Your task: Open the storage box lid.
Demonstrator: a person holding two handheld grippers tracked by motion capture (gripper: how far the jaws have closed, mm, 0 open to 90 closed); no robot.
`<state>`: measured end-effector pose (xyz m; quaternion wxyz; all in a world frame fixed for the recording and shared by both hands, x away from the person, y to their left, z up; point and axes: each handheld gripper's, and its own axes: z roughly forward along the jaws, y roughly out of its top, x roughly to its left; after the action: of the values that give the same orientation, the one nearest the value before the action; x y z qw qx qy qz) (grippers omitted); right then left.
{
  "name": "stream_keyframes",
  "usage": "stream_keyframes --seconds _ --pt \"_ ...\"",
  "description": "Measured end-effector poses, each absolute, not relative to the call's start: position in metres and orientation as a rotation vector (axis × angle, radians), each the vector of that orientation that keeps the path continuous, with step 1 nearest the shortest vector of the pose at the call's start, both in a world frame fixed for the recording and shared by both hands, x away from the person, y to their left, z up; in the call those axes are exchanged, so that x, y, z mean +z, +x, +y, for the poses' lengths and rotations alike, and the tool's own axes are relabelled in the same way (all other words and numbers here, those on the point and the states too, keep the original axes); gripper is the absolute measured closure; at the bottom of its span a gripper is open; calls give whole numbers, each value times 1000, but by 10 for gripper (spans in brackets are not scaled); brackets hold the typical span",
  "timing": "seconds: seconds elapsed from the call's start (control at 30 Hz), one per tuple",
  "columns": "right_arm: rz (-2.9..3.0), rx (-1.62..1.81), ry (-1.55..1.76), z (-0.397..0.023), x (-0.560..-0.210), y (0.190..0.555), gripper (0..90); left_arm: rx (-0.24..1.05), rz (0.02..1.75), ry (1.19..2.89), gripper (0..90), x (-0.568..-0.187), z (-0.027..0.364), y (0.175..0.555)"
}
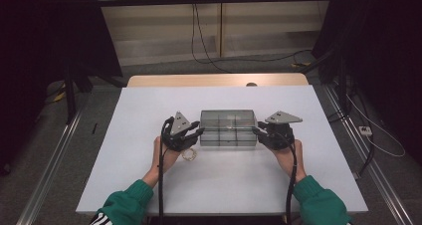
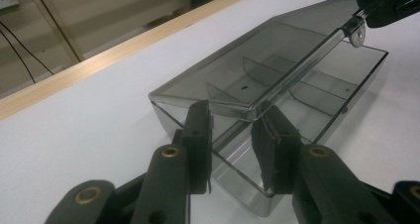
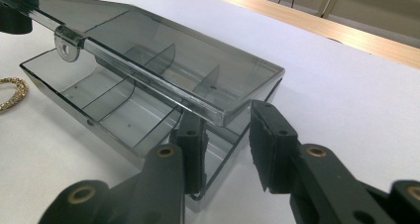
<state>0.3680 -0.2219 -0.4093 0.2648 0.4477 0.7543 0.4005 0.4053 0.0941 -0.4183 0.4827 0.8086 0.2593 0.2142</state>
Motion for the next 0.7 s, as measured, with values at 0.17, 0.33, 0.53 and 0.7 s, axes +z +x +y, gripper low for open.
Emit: stream_keyframes --seconds 0.17,0.33,0.53,0.7 --pt "2037 1087 1212 -224 -409 368 690 528 624 1976 702 -417 94 404" --pt "2037 1092 1211 -224 -407 368 692 522 623 1968 706 -417 94 405" --pt "2030 1105 1215 -225 -404 371 694 514 624 1954 706 -415 95 409" --pt "2021 1113 1222 -225 -402 373 698 502 629 1942 704 -412 95 412"
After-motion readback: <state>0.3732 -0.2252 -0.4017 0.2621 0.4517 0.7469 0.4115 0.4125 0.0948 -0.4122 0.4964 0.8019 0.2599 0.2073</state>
